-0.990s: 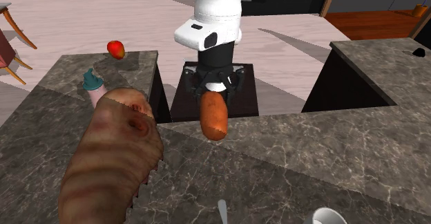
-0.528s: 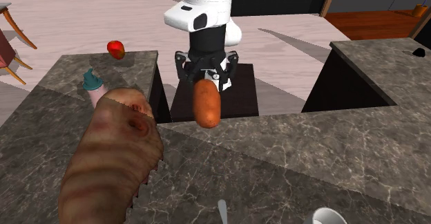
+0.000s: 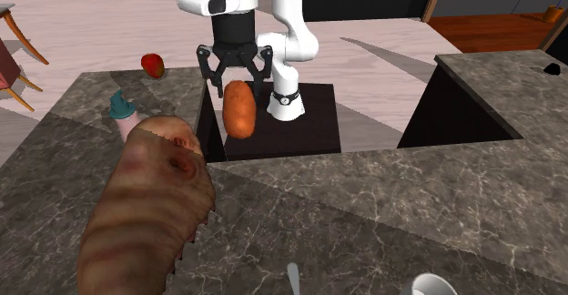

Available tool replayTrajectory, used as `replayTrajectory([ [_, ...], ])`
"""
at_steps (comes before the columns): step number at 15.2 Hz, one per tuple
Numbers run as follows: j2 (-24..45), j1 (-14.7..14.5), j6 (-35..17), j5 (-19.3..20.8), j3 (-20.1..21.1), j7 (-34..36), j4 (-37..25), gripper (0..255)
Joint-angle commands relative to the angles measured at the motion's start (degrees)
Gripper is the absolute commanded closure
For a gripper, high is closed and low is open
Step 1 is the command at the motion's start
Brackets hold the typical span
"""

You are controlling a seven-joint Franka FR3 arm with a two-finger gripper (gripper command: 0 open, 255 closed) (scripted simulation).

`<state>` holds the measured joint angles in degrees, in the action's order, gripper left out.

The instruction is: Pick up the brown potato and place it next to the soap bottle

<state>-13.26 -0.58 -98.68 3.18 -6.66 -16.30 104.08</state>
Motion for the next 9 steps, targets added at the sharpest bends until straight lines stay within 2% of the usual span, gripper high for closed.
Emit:
replayTrajectory([
  [1,-2.72,0.89,-0.29,0.35,-1.3,-2.13,2.9,255],
  [9,-11.73,4.5,0.53,2.77,-7.15,-10.77,10.48,255],
])
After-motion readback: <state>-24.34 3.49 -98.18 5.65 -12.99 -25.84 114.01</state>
